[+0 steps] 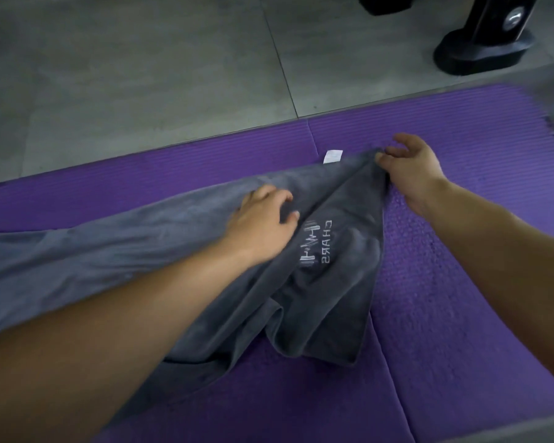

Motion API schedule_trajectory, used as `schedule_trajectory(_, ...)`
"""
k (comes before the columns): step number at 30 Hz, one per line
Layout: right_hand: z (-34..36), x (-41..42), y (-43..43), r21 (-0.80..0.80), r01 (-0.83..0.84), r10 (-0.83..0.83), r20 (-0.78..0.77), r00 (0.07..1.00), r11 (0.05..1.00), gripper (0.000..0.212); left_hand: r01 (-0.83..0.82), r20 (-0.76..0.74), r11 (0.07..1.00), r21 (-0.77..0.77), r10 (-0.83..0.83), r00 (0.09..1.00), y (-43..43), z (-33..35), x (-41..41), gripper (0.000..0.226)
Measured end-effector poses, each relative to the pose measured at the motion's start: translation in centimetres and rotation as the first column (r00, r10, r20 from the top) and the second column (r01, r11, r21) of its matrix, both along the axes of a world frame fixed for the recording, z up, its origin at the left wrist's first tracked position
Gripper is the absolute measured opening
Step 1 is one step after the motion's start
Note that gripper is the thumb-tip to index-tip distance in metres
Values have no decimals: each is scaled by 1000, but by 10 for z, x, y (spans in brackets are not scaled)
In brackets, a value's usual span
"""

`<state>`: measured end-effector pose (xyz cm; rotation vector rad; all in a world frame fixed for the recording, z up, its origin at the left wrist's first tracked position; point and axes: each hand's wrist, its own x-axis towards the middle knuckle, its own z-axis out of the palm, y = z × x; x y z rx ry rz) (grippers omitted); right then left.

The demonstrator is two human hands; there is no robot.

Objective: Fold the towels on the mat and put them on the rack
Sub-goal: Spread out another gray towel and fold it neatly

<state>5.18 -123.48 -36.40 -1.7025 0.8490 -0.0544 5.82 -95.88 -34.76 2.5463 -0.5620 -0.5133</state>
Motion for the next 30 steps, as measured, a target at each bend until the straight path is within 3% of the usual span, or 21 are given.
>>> schedule_trajectory(4, 6, -58, 27, -279, -83, 49, -126, 991, 957, 47, 127, -7, 963, 236, -129, 992, 13, -4, -45, 55)
schedule_trajectory(6, 5, -93, 42, -271, -115, 57, -213, 975, 956, 31, 175, -55, 940, 293, -166, 985, 20, -9, -61, 62)
schedule_trajectory(10, 9, -140, 74, -19, -193, 166, -428, 888, 981, 39, 237, -110, 896, 375, -210, 971, 27, -19, -67, 71)
schedule_trajectory(15, 5, -156, 79, -275, -384, 183, -550, 815, 882, 55, 255, -159, 885, 391, -208, 965, 24, -23, -68, 77)
schedule_trajectory(20, 1, -170, 88, -302, -338, 190, -429, 883, 891, 32, 252, -164, 878, 407, -201, 966, 21, -24, -72, 82)
schedule_trajectory(24, -2, -194, 83, -317, -279, 176, -317, 932, 906, 34, 240, -146, 879, 412, -197, 970, 20, -24, -74, 82)
schedule_trajectory(30, 3, -207, 91, -295, -325, 184, -418, 889, 899, 39, 132, -13, 923, 361, -137, 991, 24, -24, -88, 84)
